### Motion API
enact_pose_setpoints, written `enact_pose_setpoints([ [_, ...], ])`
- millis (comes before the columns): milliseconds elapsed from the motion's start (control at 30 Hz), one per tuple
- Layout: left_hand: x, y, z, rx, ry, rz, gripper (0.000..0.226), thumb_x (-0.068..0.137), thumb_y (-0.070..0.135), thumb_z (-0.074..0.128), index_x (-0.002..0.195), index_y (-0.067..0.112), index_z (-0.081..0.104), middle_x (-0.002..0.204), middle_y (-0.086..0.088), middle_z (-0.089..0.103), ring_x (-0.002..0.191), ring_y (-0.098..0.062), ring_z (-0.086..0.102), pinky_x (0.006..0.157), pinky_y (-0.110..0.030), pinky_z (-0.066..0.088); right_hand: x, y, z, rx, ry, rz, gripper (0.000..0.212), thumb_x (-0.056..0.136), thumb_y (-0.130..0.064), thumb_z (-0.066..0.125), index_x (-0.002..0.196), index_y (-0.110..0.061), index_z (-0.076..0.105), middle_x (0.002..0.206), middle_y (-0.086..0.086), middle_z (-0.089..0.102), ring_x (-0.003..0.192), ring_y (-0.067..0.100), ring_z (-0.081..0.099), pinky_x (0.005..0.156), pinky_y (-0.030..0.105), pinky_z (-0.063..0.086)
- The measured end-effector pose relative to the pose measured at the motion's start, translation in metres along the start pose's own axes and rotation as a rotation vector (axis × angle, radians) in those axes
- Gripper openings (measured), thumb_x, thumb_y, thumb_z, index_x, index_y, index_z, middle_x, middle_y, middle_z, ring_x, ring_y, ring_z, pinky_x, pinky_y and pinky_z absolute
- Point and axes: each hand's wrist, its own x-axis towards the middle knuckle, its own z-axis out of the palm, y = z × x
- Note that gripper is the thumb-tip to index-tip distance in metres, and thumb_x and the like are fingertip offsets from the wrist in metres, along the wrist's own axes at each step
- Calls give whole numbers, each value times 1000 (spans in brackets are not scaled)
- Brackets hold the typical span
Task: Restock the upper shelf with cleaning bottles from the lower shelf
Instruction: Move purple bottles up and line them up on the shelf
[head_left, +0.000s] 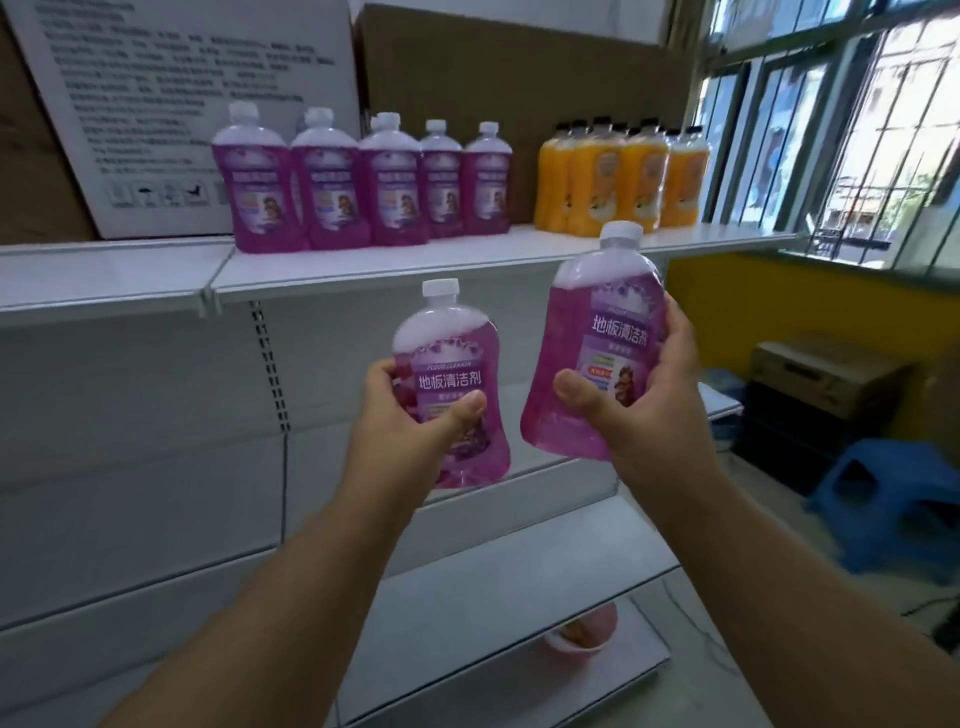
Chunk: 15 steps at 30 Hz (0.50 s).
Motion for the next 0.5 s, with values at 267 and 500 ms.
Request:
enact_pose_setpoints([
  [267,81,80,55,169,-9,175,66,51,48,87,104,39,49,100,5,73,92,-15,73,74,-37,62,100,-40,-28,23,-52,-249,119,66,-24,92,150,-48,12,137,-18,45,116,1,58,85,34,58],
  [500,179,124,56,367,68,275,69,51,42,96,101,31,49,97,4,71,89,-13,71,79,-41,61,193,-18,-1,-72,7,-365,114,59,-42,91,145,-49,17,130,-27,42,112,-11,53,79,17,54],
])
